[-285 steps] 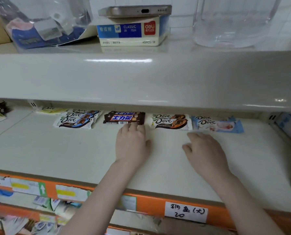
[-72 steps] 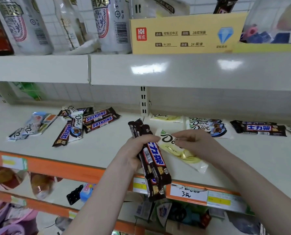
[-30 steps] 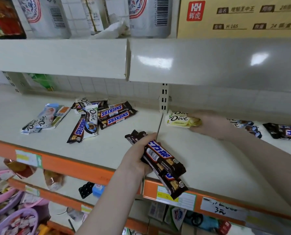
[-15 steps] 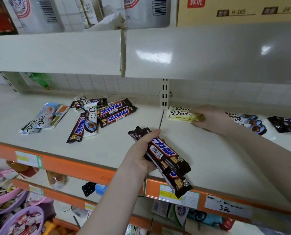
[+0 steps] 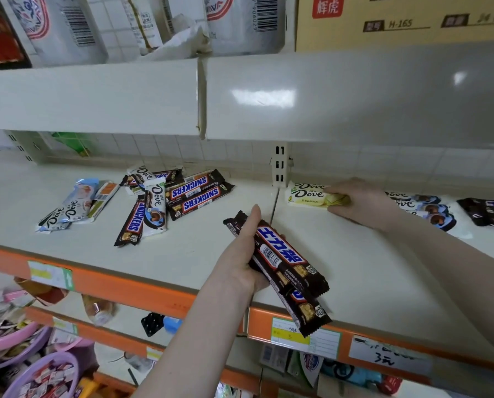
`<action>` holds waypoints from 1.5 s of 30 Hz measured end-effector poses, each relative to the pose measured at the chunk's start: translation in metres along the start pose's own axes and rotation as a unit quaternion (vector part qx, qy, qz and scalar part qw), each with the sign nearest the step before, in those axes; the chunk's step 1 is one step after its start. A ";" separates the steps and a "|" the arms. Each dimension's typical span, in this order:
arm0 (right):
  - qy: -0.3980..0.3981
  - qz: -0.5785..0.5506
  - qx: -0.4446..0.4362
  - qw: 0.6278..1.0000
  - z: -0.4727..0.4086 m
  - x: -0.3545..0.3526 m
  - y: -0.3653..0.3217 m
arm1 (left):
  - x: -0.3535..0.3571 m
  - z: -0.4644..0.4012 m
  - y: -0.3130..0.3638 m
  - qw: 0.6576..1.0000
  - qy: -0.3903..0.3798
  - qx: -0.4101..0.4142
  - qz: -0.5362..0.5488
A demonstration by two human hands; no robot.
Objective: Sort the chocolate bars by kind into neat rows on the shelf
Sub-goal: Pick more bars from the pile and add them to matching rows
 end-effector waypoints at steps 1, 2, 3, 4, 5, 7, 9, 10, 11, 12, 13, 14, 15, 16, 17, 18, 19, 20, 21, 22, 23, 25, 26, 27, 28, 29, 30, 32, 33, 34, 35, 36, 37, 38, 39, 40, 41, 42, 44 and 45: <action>0.000 0.001 -0.002 1.000 0.000 -0.001 -0.001 | 0.000 -0.001 0.000 1.000 0.000 0.000 -0.001; 0.001 0.003 -0.005 1.000 0.001 -0.002 -0.002 | 0.000 -0.002 0.000 1.000 0.000 0.000 -0.002; 0.005 0.004 -0.010 1.000 0.002 -0.004 -0.005 | 0.000 -0.003 0.000 1.000 -0.002 0.000 0.000; 0.013 0.002 -0.015 1.000 0.004 -0.006 -0.008 | 0.000 -0.005 0.001 1.000 -0.007 0.002 0.005; 0.022 -0.003 -0.016 1.000 0.007 -0.010 -0.012 | 0.001 -0.005 0.001 1.000 -0.014 0.006 0.012; 0.035 -0.031 0.000 0.999 0.017 -0.019 -0.024 | 0.002 -0.007 0.003 0.999 -0.025 0.017 0.022; 0.016 -0.079 0.029 0.996 0.033 -0.026 -0.037 | 0.004 -0.008 0.005 0.999 -0.024 0.031 0.026; -0.001 -0.103 0.039 0.994 0.042 -0.029 -0.044 | 0.006 -0.008 0.005 0.999 -0.022 0.040 0.026; -0.018 -0.129 0.048 0.990 0.052 -0.033 -0.051 | 0.008 -0.008 0.006 0.998 -0.022 0.050 0.027; -0.034 -0.158 0.056 0.985 0.062 -0.036 -0.058 | 0.009 -0.009 0.006 0.997 -0.021 0.062 0.029; -0.048 -0.188 0.064 0.979 0.072 -0.039 -0.066 | 0.011 -0.010 0.006 0.997 -0.020 0.075 0.030; -0.058 -0.216 0.071 0.972 0.081 -0.041 -0.072 | 0.013 -0.012 0.005 0.996 -0.019 0.087 0.029; -0.063 -0.237 0.077 0.967 0.088 -0.042 -0.075 | 0.015 -0.015 0.004 0.995 -0.021 0.096 0.027; -0.064 -0.253 0.080 0.962 0.096 -0.042 -0.078 | 0.018 -0.017 0.001 0.994 -0.024 0.103 0.025; -0.061 -0.265 0.082 0.959 0.102 -0.043 -0.080 | 0.021 -0.019 -0.002 0.993 -0.028 0.110 0.024; -0.055 -0.276 0.087 0.956 0.109 -0.044 -0.081 | 0.025 -0.021 -0.006 0.992 -0.032 0.117 0.021; -0.048 -0.282 0.095 0.954 0.114 -0.045 -0.080 | 0.030 -0.021 -0.012 0.992 -0.035 0.124 0.018; -0.042 -0.272 0.101 0.956 0.121 -0.046 -0.078 | 0.035 -0.022 -0.018 0.990 -0.038 0.132 0.015; -0.033 -0.246 0.098 0.964 0.127 -0.048 -0.076 | 0.040 -0.020 -0.025 0.989 -0.039 0.140 0.013; -0.021 -0.209 0.084 0.974 0.133 -0.052 -0.075 | 0.046 -0.019 -0.032 0.988 -0.040 0.146 0.010; -0.008 -0.174 0.066 0.982 0.139 -0.056 -0.074 | 0.052 -0.016 -0.040 0.988 -0.043 0.149 0.006; 0.009 -0.143 0.045 0.989 0.150 -0.068 -0.068 | 0.066 -0.009 -0.057 0.987 -0.049 0.153 -0.008; 0.013 -0.141 0.046 0.989 0.155 -0.075 -0.062 | 0.074 -0.006 -0.065 0.987 -0.048 0.155 -0.016; 0.015 -0.138 0.049 0.989 0.161 -0.083 -0.053 | 0.082 -0.002 -0.074 0.986 -0.048 0.158 -0.023; 0.014 -0.131 0.051 0.990 0.167 -0.091 -0.043 | 0.091 0.001 -0.082 0.985 -0.053 0.160 -0.031; 0.014 -0.121 0.051 0.991 0.173 -0.099 -0.032 | 0.100 0.005 -0.090 0.984 -0.063 0.162 -0.042; 0.017 -0.112 0.049 0.992 0.181 -0.108 -0.019 | 0.109 0.008 -0.098 0.982 -0.074 0.163 -0.056; 0.026 -0.110 0.052 0.992 0.196 -0.128 0.008 | 0.128 0.015 -0.114 0.978 -0.089 0.169 -0.086; 0.031 -0.110 0.053 0.992 0.202 -0.137 0.022 | 0.136 0.018 -0.122 0.976 -0.090 0.170 -0.097; 0.037 -0.104 0.047 0.993 0.208 -0.145 0.035 | 0.144 0.021 -0.131 0.976 -0.088 0.170 -0.103; 0.044 -0.092 0.038 0.994 0.213 -0.152 0.047 | 0.151 0.024 -0.140 0.977 -0.084 0.165 -0.104; 0.049 -0.084 0.031 0.995 0.217 -0.157 0.057 | 0.157 0.026 -0.150 0.979 -0.082 0.158 -0.101; 0.054 -0.082 0.031 0.995 0.221 -0.160 0.066 | 0.163 0.029 -0.159 0.981 -0.081 0.146 -0.096; 0.056 -0.086 0.035 0.994 0.225 -0.162 0.074 | 0.169 0.030 -0.169 0.984 -0.080 0.134 -0.090; 0.057 -0.089 0.036 0.994 0.229 -0.162 0.080 | 0.174 0.031 -0.177 0.986 -0.079 0.122 -0.084; 0.059 -0.087 0.033 0.994 0.233 -0.162 0.086 | 0.179 0.032 -0.184 0.987 -0.080 0.110 -0.081; 0.063 -0.081 0.027 0.994 0.237 -0.162 0.092 | 0.183 0.033 -0.191 0.988 -0.080 0.101 -0.080; 0.068 -0.072 0.019 0.995 0.241 -0.163 0.099 | 0.187 0.032 -0.197 0.990 -0.077 0.093 -0.078; 0.083 -0.037 -0.006 0.996 0.243 -0.166 0.112 | 0.190 0.031 -0.204 0.993 -0.064 0.074 -0.067; 0.088 -0.013 -0.022 0.996 0.242 -0.169 0.119 | 0.191 0.029 -0.207 0.995 -0.055 0.065 -0.058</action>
Point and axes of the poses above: each hand's wrist, its own z-axis away from the middle knuckle, its own x-axis out of the palm, y = z × x, the point moved 4 cm from there along -z, towards the middle knuckle, and after that the axes turned 4 degrees about y, right-handed, at the moved point
